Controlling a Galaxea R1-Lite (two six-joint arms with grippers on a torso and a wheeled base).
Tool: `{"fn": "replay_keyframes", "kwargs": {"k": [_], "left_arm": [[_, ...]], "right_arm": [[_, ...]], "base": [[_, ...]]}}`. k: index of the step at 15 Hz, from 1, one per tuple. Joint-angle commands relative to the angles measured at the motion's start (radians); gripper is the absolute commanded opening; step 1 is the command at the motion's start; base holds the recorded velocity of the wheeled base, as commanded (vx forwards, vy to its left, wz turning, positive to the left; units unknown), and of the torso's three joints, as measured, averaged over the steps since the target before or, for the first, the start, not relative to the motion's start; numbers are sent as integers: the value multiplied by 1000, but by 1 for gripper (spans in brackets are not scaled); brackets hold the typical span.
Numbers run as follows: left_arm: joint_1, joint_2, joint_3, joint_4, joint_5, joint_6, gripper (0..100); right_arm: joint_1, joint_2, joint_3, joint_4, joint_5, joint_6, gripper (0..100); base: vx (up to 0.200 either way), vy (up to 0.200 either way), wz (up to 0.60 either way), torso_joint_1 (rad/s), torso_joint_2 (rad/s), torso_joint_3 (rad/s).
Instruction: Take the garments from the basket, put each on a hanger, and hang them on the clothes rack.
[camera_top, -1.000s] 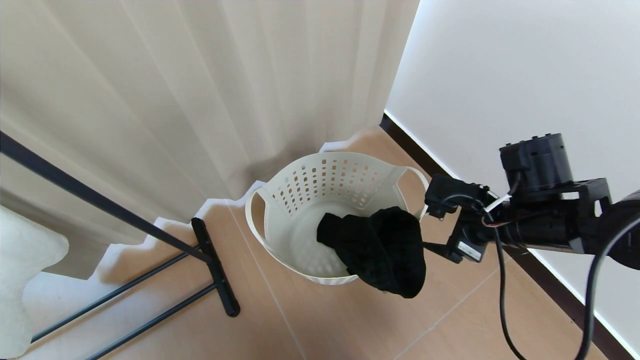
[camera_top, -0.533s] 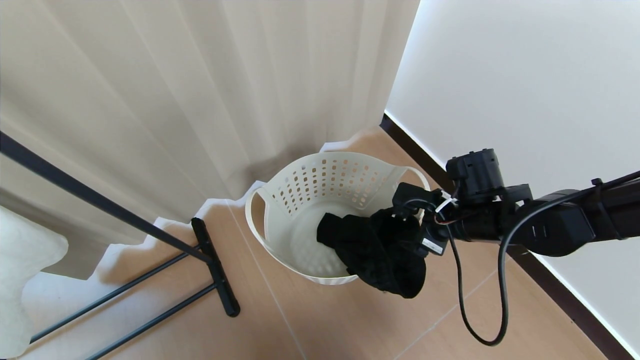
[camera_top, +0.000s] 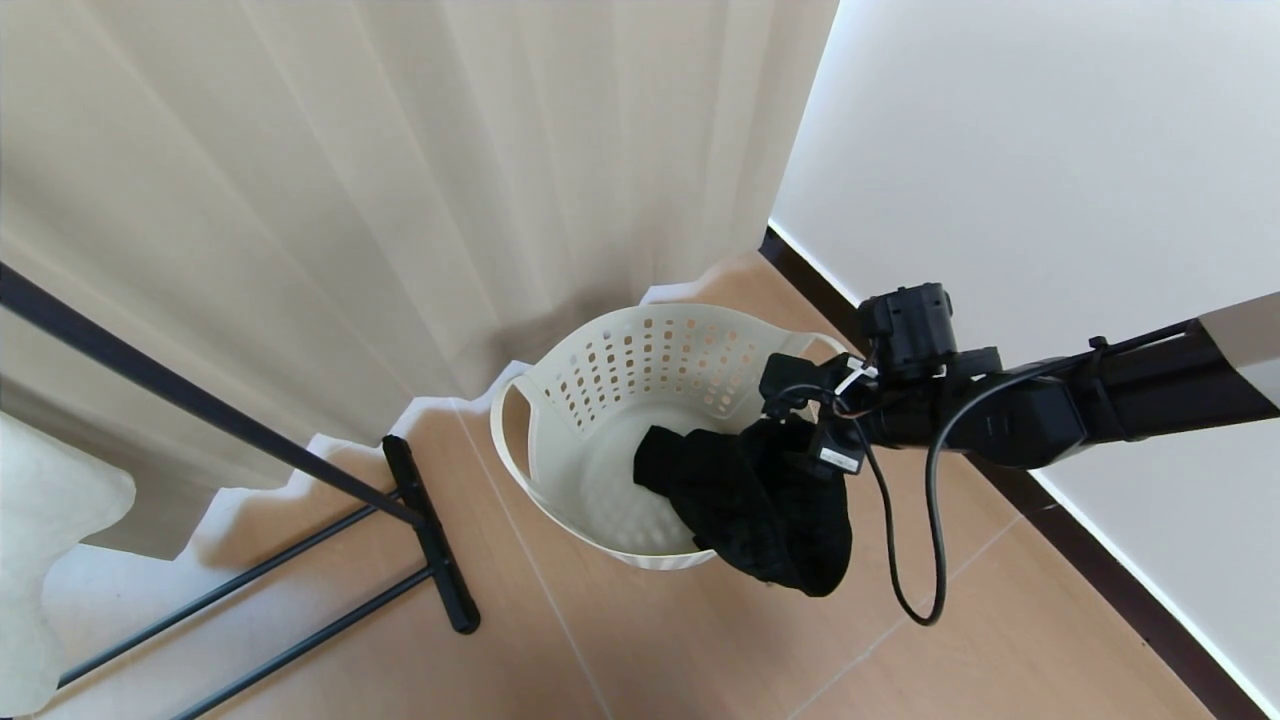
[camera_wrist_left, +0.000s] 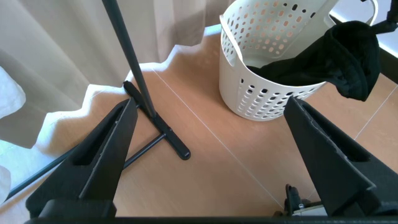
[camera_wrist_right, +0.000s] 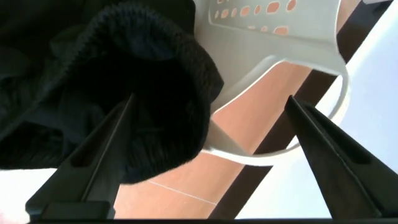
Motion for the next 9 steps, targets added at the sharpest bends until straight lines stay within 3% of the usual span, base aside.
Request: {"fn": "replay_keyframes", "kwargs": {"k": [1, 9], "left_arm": [[1, 1, 0, 0, 1, 0, 100], [1, 1, 0, 0, 1, -2, 100]], "right_arm": [[3, 38, -32, -1, 0, -12, 100], [-9, 104, -122, -5, 1, -106, 100]], "base": [[0, 0, 0, 0, 0, 0], [0, 0, 0, 0, 0, 0]]}}
